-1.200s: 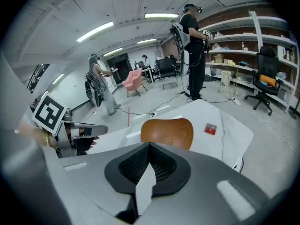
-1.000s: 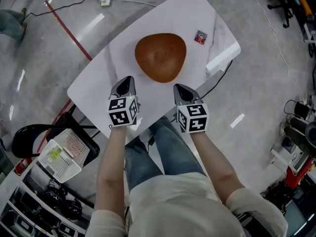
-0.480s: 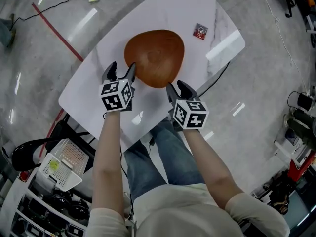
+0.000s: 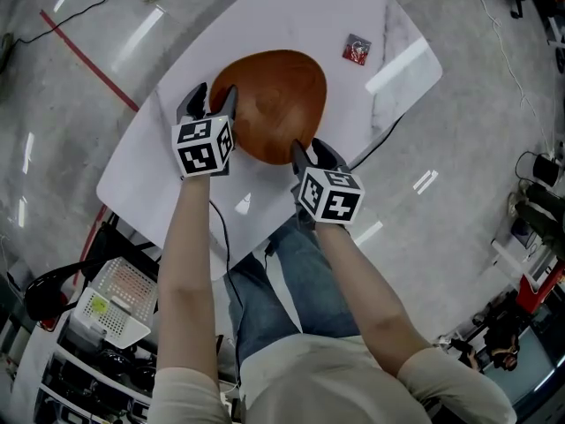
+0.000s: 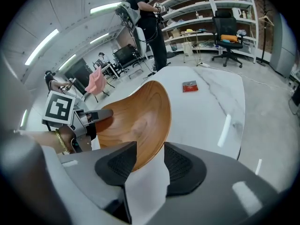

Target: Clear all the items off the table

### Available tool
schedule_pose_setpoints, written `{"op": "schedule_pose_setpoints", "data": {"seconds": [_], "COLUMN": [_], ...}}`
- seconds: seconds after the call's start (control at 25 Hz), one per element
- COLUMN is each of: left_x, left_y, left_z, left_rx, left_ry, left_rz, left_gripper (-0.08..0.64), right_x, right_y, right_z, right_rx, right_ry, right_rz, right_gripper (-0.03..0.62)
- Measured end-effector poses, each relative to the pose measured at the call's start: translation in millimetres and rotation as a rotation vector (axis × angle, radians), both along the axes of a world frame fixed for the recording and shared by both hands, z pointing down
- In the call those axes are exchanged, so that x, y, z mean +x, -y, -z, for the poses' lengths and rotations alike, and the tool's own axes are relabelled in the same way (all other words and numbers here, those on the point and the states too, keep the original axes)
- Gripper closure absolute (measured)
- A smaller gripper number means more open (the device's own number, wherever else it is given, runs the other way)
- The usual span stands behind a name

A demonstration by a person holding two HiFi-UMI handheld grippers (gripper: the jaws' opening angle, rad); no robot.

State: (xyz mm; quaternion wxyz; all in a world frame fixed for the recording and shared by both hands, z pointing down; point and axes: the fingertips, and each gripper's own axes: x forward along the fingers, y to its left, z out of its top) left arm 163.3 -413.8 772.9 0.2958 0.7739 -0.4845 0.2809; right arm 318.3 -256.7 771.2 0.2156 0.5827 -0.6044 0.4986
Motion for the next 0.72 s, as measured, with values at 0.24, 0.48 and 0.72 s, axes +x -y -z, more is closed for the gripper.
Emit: {"op": "schedule_pose_setpoints", "data": {"seconds": [0.24,0.48,0.72], "left_x": [7,2,2], "left_y": [-4,-10,-30], "left_z": [-5,-1,8], "left_rx": [-0.014,-0.010,-0.016], "left_ry": [0.007,0.038,0.029], "left_rz": [-0.021,0.016,0.034], "left_gripper": [0.368,0.468,0.529], "right_x": [1,3,16], "right_y": [1,0,-19], "right_z": [-9,-13,-21], "right_rx": [-0.022,-0.041,-0.117], "right_ry": [-0.011,-0.039,-0.057], "right_rz": [-0.018,-0.027,-0.072], "right_gripper": [0.419,0.448,0.503]}}
